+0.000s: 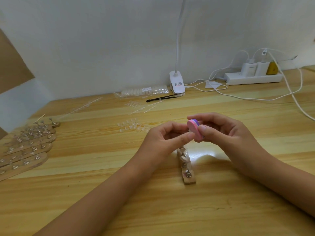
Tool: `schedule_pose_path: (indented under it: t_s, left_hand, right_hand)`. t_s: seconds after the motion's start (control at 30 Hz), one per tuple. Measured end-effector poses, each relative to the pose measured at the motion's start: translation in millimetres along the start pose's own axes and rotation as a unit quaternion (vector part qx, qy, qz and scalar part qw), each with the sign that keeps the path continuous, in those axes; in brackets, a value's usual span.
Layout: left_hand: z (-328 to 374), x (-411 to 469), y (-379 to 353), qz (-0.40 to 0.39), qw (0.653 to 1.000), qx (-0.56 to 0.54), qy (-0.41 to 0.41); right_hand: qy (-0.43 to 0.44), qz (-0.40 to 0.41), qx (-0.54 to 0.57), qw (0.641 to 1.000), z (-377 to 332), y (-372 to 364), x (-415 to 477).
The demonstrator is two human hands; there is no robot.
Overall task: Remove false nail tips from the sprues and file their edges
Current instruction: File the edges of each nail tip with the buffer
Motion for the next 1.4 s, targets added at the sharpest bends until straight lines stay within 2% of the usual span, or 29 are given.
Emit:
schedule_pose_path:
  t_s: [0.13,0.27,0.43,0.6,0.77,0.87,1.03,1.23,1.4]
  left_hand:
    - [2.2,1.6,4.2,0.031,0.999,-0.019,-0.009]
    - [1.4,0.0,-0.1,0.009,1.0,-0.005,-0.011]
    - [2.5,1.6,5.2,0.044,0.998,-0.054,0.001]
    - [1.2,2.5,5.9,0.054,0.987,-0.148,0.028]
    - [3.5,3.6,7.6,0.063,0.974,-0.215,0.041]
    - [2.8,2.6,5.4,0.055,0.983,-0.173,0.032]
    - [2.8,0.3,1.9,0.037,0.997,-0.066,-0.008]
    - [4.7,-0.5,4.6,0.068,0.996,-0.044,-0.03]
    - [3.6,-3.2,-3.3,0.028,0.999,-0.008,-0.033]
  right_hand:
    - [0.005,-0.009,0.003,1.0,0.9,-0.4,0.0]
    - [0.008,-0.002,0.007,1.0,0.4,-0.2,-0.1]
    - [0.0,-0.021,0.016,1.0,1.0,0.6,-0.2]
    - [-0.021,0.004,0.102,0.995,4.6,6.4,4.7]
    - [0.005,0.019,0.097,0.995,4.9,8.4,6.2]
    - [0.02,0.027,0.131,0.991,1.8,8.8,5.0]
    - [0.037,0.025,0.079,0.996,1.7,7.2,1.9]
    - [0.018,-0.031,-0.006,0.999,1.1,1.0,-1.1]
    - [0.016,-0.036,-0.016,0.999,0.3,-1.4,-2.7]
Point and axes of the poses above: each hand's wrist, its own x-axis towards the middle knuckle, its own y-axis out of the back of the hand, z = x × y, the point moved 2 cm from there along x, towards the middle knuckle, and after that the axes turned 6 degrees about -y, right-handed, at the moved point
